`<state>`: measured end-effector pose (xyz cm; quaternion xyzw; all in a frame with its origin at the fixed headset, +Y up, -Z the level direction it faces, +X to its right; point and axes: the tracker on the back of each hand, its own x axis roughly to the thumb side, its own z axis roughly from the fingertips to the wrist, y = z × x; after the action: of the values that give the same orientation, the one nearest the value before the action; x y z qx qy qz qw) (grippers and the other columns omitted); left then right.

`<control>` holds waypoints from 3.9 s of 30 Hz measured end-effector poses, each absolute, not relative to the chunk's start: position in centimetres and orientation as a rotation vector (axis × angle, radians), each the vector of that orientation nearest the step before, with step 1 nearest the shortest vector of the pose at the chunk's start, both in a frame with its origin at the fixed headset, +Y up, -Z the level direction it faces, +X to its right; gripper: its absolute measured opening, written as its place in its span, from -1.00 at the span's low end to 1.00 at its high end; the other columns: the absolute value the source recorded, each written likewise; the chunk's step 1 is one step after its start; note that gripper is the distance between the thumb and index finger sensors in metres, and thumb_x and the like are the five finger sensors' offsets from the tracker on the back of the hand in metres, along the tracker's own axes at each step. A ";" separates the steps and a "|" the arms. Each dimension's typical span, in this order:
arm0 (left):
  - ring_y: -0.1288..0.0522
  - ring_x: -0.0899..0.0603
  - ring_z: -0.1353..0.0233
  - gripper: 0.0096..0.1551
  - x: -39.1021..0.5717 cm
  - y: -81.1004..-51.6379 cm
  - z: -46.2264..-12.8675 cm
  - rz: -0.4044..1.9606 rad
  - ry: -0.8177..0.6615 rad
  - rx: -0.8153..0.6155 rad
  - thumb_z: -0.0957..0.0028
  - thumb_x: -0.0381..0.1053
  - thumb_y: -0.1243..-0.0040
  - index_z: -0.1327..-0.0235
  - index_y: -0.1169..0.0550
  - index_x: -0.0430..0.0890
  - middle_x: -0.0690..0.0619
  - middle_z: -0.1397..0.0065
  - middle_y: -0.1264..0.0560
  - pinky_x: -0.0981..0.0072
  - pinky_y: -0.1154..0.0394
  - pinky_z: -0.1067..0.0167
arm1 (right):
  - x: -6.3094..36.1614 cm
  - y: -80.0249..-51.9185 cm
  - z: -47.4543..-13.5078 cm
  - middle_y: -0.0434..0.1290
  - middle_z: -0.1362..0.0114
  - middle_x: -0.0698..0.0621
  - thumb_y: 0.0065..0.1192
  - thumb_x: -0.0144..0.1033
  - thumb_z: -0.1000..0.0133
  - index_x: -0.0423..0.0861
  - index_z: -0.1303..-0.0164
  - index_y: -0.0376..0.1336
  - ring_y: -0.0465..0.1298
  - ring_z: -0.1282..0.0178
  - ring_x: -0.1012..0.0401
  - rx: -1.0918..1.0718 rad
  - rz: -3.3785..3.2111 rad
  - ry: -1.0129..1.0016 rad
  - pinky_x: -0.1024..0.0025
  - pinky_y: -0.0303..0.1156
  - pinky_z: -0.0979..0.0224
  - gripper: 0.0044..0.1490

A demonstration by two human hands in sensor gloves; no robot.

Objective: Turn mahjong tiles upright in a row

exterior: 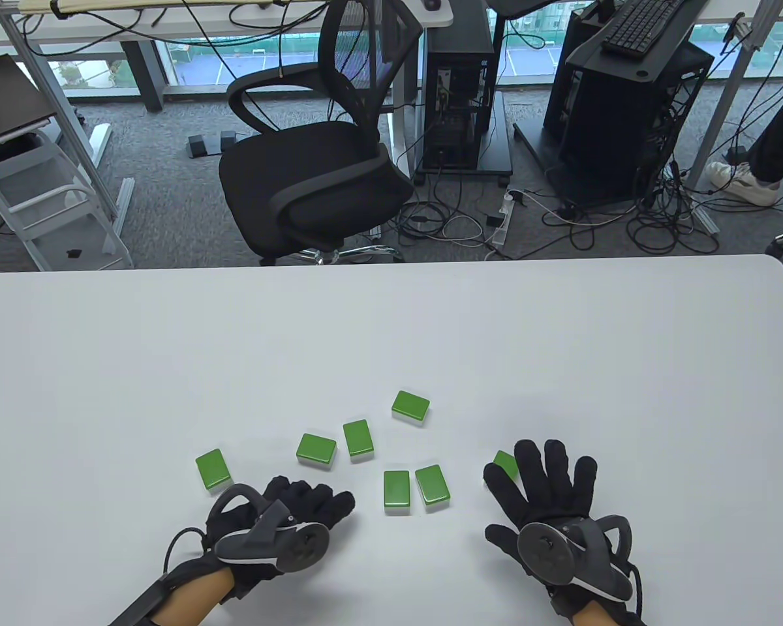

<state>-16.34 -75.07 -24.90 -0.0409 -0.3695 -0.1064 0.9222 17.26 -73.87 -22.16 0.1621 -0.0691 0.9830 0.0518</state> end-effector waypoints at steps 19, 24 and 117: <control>-0.53 -0.15 -0.42 -0.03 -14.1 -76.5 -25.5 -0.292 -0.744 -0.089 0.30 0.40 -0.18 -0.45 -0.19 0.22 0.08 -0.52 -0.40 -0.21 -0.41 -0.39 | 17.2 -74.0 -22.2 -0.64 -0.63 0.06 0.10 0.25 0.00 0.39 -0.42 -0.53 -0.62 -0.54 -0.12 0.498 2.993 -0.189 -0.37 -0.54 -0.48 0.12; -0.50 -0.16 -0.48 0.01 -14.6 -76.0 -25.6 -0.261 -0.722 -0.153 0.33 0.48 -0.12 -0.47 -0.15 0.27 0.08 -0.59 -0.34 -0.22 -0.39 -0.41 | 17.1 -73.9 -22.2 -0.64 -0.63 0.06 0.10 0.25 0.00 0.39 -0.42 -0.53 -0.62 -0.54 -0.12 0.505 2.990 -0.189 -0.37 -0.54 -0.48 0.12; -0.43 -0.21 -0.56 0.14 -17.0 -72.1 -29.3 -0.175 -0.551 -0.282 0.39 0.41 -0.29 -0.49 -0.05 0.30 0.08 -0.65 -0.25 -0.27 -0.33 -0.47 | 16.1 -74.2 -22.3 -0.63 -0.64 0.06 0.04 0.25 -0.03 0.38 -0.43 -0.52 -0.61 -0.54 -0.12 0.520 2.997 -0.065 -0.37 -0.54 -0.48 0.07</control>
<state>-17.05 -72.08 -29.30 -0.1385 -0.2706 -0.0858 0.9488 16.14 -74.16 -22.28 0.1709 -0.0213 0.9838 0.0497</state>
